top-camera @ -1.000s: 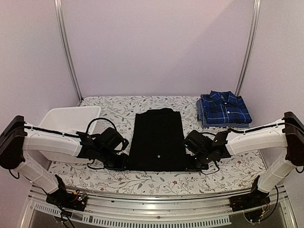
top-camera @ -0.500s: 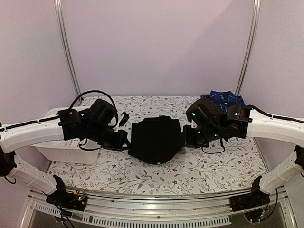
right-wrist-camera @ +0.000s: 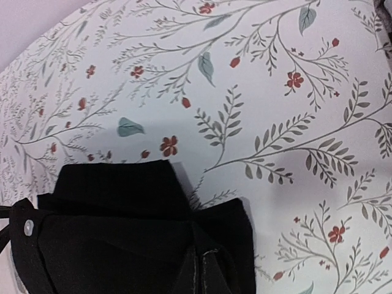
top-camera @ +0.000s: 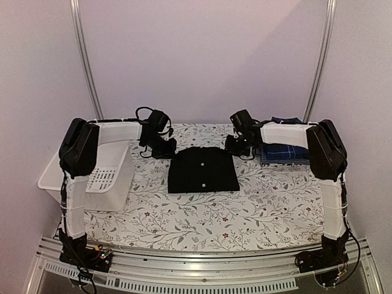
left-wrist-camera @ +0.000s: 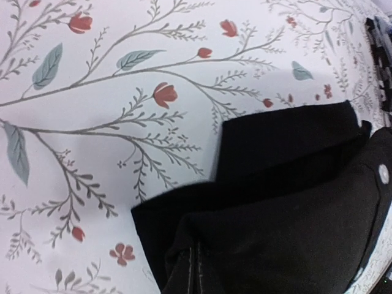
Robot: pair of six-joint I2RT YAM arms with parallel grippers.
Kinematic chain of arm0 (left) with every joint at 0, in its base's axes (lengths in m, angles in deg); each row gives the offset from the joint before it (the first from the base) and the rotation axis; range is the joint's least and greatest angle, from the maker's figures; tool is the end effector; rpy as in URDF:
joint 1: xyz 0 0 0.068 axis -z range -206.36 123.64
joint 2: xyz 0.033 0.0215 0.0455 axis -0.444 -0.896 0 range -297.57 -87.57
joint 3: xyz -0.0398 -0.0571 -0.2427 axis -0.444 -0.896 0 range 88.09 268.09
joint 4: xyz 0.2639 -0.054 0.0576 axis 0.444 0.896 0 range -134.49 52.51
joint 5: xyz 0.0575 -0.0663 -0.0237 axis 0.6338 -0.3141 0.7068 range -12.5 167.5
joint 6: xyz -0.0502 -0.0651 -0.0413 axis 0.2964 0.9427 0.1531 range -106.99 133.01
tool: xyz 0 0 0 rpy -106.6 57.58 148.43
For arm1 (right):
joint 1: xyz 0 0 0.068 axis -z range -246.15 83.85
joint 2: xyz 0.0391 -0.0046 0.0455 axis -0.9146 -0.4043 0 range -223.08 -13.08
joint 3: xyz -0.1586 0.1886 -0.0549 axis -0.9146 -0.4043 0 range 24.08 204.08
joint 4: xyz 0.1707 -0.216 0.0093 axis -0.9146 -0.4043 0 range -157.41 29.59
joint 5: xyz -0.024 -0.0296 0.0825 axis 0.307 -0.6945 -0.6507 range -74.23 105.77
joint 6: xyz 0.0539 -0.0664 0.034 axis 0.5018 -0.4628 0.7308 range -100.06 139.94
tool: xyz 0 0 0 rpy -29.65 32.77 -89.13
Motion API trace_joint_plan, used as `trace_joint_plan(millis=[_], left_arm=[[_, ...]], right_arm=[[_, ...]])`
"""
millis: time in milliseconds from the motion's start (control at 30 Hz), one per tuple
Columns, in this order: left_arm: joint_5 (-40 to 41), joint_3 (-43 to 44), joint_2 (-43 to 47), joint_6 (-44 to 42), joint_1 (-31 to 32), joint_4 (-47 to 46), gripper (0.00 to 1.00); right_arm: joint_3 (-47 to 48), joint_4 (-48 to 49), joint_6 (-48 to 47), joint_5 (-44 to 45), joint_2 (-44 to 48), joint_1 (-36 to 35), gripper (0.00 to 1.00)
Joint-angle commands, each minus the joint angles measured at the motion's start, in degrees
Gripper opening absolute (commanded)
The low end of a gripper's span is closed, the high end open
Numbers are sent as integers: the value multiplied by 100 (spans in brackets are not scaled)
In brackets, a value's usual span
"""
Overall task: Fold and stack the long sleeve shirts
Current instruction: Fold the 2/3-rectangle-folded shirt at the center of the board.
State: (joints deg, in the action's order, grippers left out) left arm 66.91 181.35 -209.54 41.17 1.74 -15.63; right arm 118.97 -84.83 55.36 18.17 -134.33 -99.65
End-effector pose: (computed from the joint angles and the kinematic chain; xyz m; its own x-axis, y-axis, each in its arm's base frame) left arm 0.4238 -0.2435 0.1163 -0.9160 -0.0368 -0.3994 0.1333 0.9113 -0.3897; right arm 0.4226 0.2755 0.1382 -0.8333 0.1428 -0.5340 -0.0570 0.9387 0.3400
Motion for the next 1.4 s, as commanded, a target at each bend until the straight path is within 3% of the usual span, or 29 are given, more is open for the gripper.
trace_joint_plan(millis=[0,100,233,367,533,733,1033,1100,1133,1233,1300,1367], left_arm=[[-156,687,-731,-193,4,172,0],[-242,487,-794,-78,45,68,0],[-268,-372,-235,47,231,-312,0],[-146,-1434,689,236,551,-590,0],[186,-2446,1729,502,706,-740,0],[469,-2537,2050,435,678,-652,0],[458,-2027,1638,116,454,-679,0],[366,-1817,1468,-16,403,-619,0],[362,-1641,1377,-67,384,-540,6],[421,-1351,1327,-197,360,-324,45],[462,-1299,1435,-208,336,-294,53],[422,-1318,1578,-162,329,-249,54]], right_arm=[[418,245,-325,-473,-856,157,0],[120,370,-229,-681,-1054,143,0],[-955,644,-24,-640,-505,31,0],[-2299,822,255,-530,705,-189,0],[-3215,800,529,-347,1954,-247,0],[-3218,602,500,42,2392,-229,0],[-2737,576,325,90,1934,-2,0],[-2612,544,272,76,1823,80,5],[-2523,506,227,97,1781,95,12],[-2219,255,97,171,1727,82,33],[-2124,173,43,218,1781,33,50],[-1999,40,-25,348,1850,-114,55]])
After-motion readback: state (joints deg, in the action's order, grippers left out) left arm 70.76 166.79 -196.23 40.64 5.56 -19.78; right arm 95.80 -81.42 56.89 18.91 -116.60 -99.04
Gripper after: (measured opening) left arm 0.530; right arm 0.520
